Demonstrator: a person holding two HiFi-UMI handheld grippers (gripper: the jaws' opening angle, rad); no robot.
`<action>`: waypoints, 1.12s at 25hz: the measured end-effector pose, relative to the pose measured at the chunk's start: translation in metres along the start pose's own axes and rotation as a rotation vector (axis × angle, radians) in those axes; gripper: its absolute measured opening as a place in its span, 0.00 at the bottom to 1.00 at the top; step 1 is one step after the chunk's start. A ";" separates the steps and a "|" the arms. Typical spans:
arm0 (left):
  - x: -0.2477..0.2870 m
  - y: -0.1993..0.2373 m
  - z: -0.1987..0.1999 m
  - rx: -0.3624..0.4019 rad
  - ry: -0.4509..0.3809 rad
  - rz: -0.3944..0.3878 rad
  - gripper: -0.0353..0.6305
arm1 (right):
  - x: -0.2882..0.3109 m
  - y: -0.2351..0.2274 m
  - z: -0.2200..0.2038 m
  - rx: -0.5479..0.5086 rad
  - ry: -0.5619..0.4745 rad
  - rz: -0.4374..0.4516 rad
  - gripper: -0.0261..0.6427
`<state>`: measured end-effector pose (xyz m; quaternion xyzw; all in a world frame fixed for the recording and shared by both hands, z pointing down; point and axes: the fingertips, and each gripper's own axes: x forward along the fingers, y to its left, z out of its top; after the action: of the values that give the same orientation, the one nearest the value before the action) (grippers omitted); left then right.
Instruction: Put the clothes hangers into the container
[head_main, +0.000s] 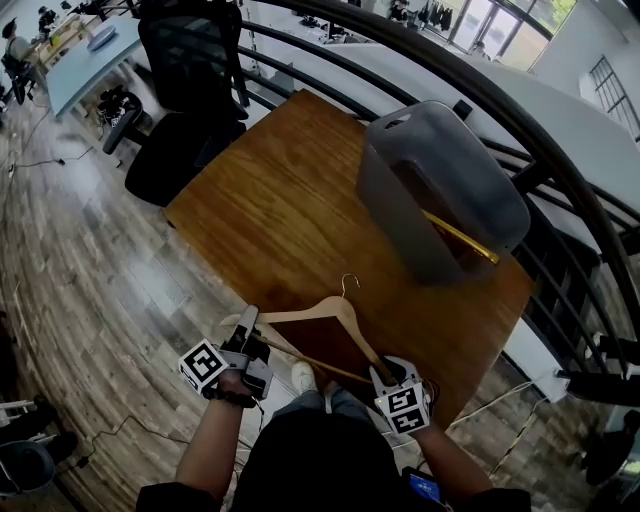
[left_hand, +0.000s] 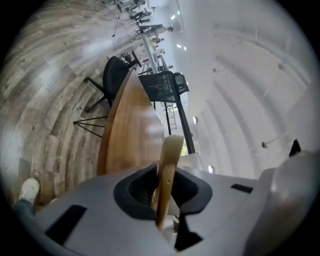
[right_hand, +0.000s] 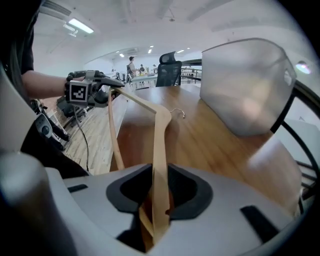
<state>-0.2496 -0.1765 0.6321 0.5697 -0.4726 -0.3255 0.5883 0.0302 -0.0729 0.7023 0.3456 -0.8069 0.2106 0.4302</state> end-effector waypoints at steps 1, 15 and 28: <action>0.002 -0.007 -0.003 0.012 0.012 -0.009 0.14 | -0.004 -0.002 0.003 0.030 -0.030 0.009 0.19; 0.009 -0.071 -0.040 0.094 0.116 -0.059 0.14 | 0.007 0.007 0.001 -0.178 -0.028 0.118 0.67; 0.003 -0.094 -0.045 0.142 0.137 -0.106 0.15 | 0.017 0.018 0.002 -0.156 -0.063 0.277 0.63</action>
<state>-0.1925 -0.1759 0.5452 0.6552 -0.4224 -0.2820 0.5593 0.0091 -0.0683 0.7143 0.2028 -0.8738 0.1939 0.3971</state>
